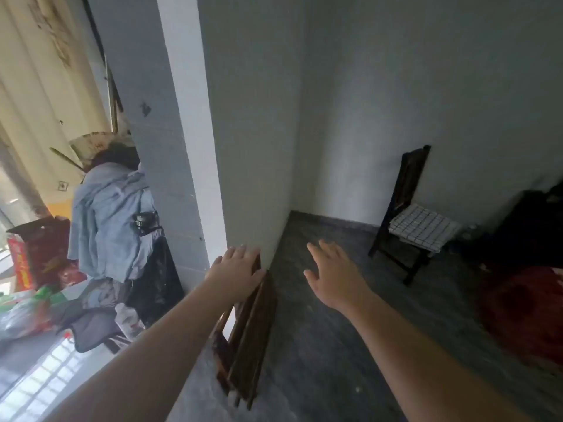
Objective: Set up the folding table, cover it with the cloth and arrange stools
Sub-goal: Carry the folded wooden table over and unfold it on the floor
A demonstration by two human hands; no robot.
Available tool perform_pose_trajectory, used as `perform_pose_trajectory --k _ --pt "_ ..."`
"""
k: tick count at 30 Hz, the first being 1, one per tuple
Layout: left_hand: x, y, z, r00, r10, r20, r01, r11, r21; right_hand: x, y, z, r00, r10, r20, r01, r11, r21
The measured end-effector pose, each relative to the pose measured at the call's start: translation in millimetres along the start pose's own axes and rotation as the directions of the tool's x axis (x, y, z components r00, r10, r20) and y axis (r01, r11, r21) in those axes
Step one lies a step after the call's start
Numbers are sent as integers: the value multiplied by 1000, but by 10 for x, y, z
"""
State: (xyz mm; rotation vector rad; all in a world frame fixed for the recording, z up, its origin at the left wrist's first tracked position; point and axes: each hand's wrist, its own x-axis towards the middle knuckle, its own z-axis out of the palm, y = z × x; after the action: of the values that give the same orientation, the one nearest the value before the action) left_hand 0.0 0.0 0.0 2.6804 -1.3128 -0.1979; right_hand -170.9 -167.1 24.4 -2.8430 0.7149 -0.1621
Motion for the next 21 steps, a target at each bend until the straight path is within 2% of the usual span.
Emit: perform_pose_trajectory --k 5,13,21 --pt "604 -528 171 990 -122 66 124 992 -35 915 -12 280 994 1 107 -3 1000 17" --pt "1289 -1151 513 949 -238 205 249 968 -26 1995 10 829 972 -54 228 51 999 17" --pt "1526 -1364 976 855 -430 290 472 877 -92 2819 137 1331 907 -192 375 199 980 20"
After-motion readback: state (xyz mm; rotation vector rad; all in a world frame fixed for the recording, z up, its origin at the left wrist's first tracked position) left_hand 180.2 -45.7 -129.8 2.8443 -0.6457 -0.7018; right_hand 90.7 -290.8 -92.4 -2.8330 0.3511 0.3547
